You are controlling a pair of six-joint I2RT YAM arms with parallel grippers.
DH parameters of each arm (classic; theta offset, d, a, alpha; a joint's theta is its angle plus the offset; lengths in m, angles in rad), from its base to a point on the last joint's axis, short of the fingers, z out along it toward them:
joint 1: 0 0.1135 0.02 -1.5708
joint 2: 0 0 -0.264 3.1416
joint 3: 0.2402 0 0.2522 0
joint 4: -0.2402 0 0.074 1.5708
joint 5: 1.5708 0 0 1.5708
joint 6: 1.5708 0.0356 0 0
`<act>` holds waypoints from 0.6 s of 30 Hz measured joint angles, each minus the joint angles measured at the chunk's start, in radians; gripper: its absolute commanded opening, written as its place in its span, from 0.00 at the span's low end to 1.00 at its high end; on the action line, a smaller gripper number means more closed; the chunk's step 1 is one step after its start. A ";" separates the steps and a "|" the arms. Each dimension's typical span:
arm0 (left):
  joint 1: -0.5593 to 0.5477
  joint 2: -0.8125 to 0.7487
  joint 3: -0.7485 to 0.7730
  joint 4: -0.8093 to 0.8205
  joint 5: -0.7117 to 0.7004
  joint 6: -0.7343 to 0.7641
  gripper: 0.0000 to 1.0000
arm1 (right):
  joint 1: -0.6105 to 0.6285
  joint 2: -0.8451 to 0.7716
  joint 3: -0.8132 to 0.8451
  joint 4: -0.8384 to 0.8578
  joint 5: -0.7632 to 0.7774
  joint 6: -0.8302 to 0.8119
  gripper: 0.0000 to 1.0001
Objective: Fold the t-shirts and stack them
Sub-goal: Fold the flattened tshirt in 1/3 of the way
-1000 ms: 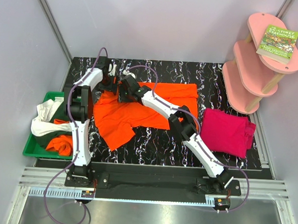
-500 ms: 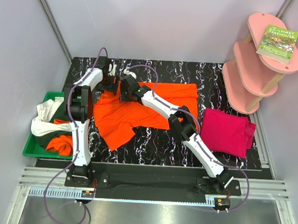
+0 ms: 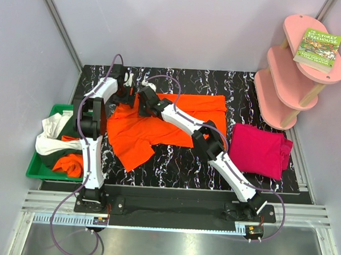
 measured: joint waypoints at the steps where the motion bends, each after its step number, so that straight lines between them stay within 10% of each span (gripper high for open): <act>1: 0.000 0.000 0.000 0.000 0.000 0.000 0.78 | 0.001 -0.002 -0.009 0.007 0.002 0.001 0.00; 18: 0.000 0.011 0.020 -0.019 0.005 -0.001 0.78 | 0.031 -0.117 -0.176 0.028 0.046 0.002 0.00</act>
